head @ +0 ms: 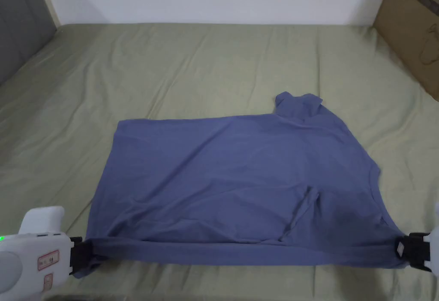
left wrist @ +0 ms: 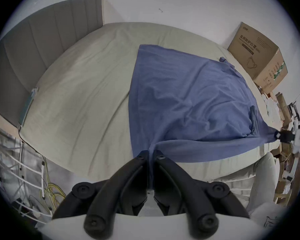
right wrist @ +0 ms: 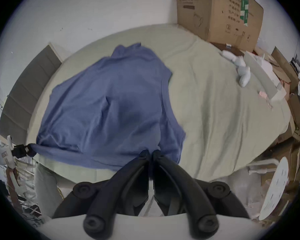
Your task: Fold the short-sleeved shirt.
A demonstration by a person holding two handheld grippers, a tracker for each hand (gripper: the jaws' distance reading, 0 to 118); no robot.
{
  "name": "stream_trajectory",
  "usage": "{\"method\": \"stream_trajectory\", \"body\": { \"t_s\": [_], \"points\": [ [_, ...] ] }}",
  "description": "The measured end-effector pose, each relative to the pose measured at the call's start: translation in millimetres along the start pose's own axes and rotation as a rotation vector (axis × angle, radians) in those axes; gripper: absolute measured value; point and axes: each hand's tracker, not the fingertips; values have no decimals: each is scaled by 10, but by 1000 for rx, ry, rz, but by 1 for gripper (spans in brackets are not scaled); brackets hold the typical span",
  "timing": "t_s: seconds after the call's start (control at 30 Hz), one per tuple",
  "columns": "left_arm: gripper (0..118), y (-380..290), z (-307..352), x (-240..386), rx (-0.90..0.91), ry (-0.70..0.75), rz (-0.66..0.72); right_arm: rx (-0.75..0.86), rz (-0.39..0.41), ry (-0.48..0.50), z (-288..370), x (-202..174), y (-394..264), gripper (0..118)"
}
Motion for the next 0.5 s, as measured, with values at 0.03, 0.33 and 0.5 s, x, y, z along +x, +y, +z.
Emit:
{"method": "stream_trajectory", "body": {
  "t_s": [0.03, 0.33, 0.5],
  "points": [
    [4, 90, 33, 15, 7, 6, -13, 21, -3, 2, 7, 2, 106, 2],
    [4, 936, -357, 115, 18, 23, -96, -14, -51, -31, -748, 0, 971, 2],
    [14, 1096, -861, 129, -26, 73, -138, -56, -49, -64, -1147, -80, 1038, 17]
  ]
}}
